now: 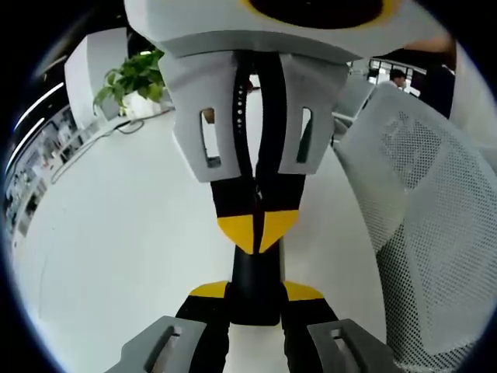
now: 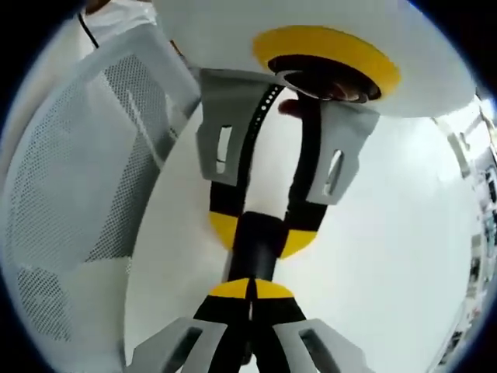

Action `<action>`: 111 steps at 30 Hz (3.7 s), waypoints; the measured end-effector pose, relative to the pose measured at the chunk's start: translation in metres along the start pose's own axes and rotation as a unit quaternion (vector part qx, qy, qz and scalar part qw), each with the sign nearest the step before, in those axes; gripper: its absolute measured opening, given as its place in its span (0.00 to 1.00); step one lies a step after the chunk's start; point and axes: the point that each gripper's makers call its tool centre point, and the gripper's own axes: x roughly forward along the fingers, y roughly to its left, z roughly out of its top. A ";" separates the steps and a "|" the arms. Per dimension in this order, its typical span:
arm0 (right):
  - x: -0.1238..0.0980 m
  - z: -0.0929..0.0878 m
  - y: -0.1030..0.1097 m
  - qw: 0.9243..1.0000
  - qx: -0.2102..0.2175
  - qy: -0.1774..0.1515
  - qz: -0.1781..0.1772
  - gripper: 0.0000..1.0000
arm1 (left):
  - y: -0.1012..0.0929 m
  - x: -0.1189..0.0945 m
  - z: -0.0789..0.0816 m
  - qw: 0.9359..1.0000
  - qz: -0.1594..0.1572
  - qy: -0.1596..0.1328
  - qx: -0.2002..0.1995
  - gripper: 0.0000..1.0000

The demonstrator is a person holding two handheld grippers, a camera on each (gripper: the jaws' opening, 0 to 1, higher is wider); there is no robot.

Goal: Press the specified remote control buttons in sequence, fully releasing each button before pressing the next.

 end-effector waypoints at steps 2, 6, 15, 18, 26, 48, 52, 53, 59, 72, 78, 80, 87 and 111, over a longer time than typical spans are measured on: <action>0.000 0.000 0.000 1.000 0.001 -0.004 -0.001 0.00 | 0.000 0.000 0.000 1.000 0.000 0.000 0.000 0.25; 0.000 0.000 0.000 1.000 0.006 -0.007 -0.001 0.00 | 0.000 0.000 0.000 1.000 0.000 0.000 0.000 0.25; -0.004 0.003 -0.001 1.000 0.011 -0.018 -0.003 0.00 | 0.000 0.000 0.000 1.000 0.000 0.000 0.000 0.25; -0.007 0.005 -0.002 0.999 0.023 -0.028 -0.006 0.07 | 0.000 0.000 0.000 1.000 0.000 0.001 0.000 0.25; -0.012 -0.004 0.000 0.999 0.029 -0.024 -0.007 0.07 | 0.000 0.000 0.000 1.000 0.000 0.004 0.001 0.25; -0.021 -0.034 0.008 0.998 0.065 -0.014 -0.006 0.19 | -0.001 0.000 0.000 1.000 0.000 0.008 0.002 0.25; -0.021 -0.041 0.010 0.997 0.071 -0.010 -0.005 0.20 | -0.001 0.001 -0.001 1.000 0.000 0.010 0.003 0.25; -0.021 -0.043 0.011 0.997 0.074 -0.009 -0.004 0.21 | -0.001 0.001 -0.001 1.000 0.000 0.010 0.003 0.25; -0.021 -0.057 0.014 0.997 0.083 0.002 -0.002 0.21 | -0.001 0.000 -0.001 1.000 -0.001 0.013 0.004 0.25; -0.016 -0.077 0.020 0.995 0.102 0.017 0.007 0.22 | 0.000 0.000 -0.002 1.000 -0.002 0.015 0.004 0.25; -0.014 -0.077 0.020 0.995 0.102 0.016 0.010 0.22 | 0.000 0.000 -0.001 1.000 -0.001 0.016 0.002 0.25; -0.013 -0.078 0.020 0.995 0.101 0.018 0.012 0.22 | -0.001 0.000 -0.001 1.000 -0.001 0.016 0.002 0.25; -0.011 -0.077 0.020 0.995 0.099 0.018 0.012 0.20 | -0.001 0.000 -0.002 1.000 -0.001 0.017 0.001 0.25; -0.011 -0.077 0.020 0.996 0.091 0.015 0.001 0.19 | -0.001 -0.001 -0.002 1.000 0.004 0.026 0.008 0.25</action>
